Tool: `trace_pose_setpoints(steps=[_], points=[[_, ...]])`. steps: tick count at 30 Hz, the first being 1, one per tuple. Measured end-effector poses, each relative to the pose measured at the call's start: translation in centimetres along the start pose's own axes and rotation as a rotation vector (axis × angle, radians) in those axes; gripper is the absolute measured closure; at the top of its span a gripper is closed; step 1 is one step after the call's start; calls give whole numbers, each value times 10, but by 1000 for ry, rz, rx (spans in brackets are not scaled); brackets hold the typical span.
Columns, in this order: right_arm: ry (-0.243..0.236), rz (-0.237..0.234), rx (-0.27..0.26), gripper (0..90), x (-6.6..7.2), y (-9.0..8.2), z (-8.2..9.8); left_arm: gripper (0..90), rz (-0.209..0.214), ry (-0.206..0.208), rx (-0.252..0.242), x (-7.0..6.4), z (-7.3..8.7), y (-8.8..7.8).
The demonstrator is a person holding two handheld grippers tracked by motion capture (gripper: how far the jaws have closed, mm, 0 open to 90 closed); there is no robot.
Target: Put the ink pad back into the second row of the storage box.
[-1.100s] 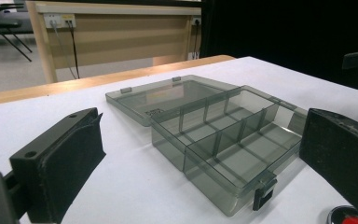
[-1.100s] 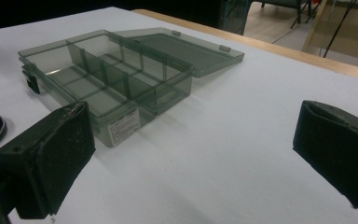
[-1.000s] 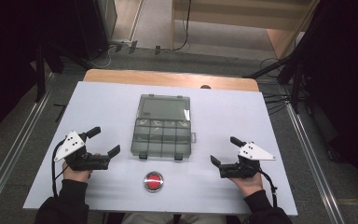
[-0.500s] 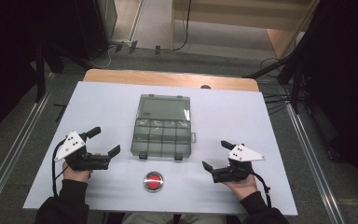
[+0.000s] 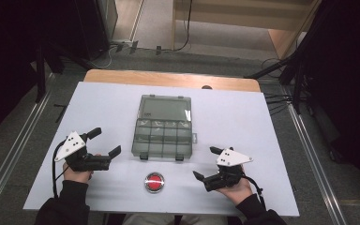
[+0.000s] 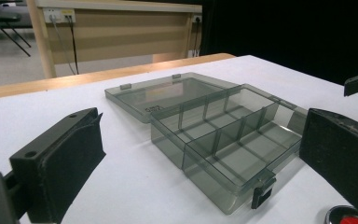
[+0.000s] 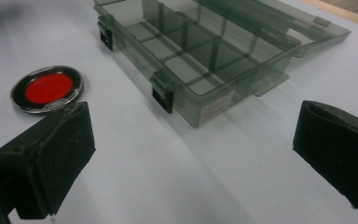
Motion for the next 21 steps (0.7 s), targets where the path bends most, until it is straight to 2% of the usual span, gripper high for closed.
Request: trace_pose_setpoints(steps=[8, 21], points=[[-17, -74, 47, 0, 14, 15, -5, 0, 5, -1, 5, -2, 1, 1], [-70, -114, 107, 0, 27, 30, -20, 0, 4, -3, 1, -2, 1, 0]])
Point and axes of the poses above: each handheld gripper's, and its own axes: y roughly forward along the jaws, z roughly out of its underside, x roughly to its left, the point moved 6 cm from there along y, roughly forward along the jaws, and after that the axes turned 15 degrees about -z, right-handed, at the moved point
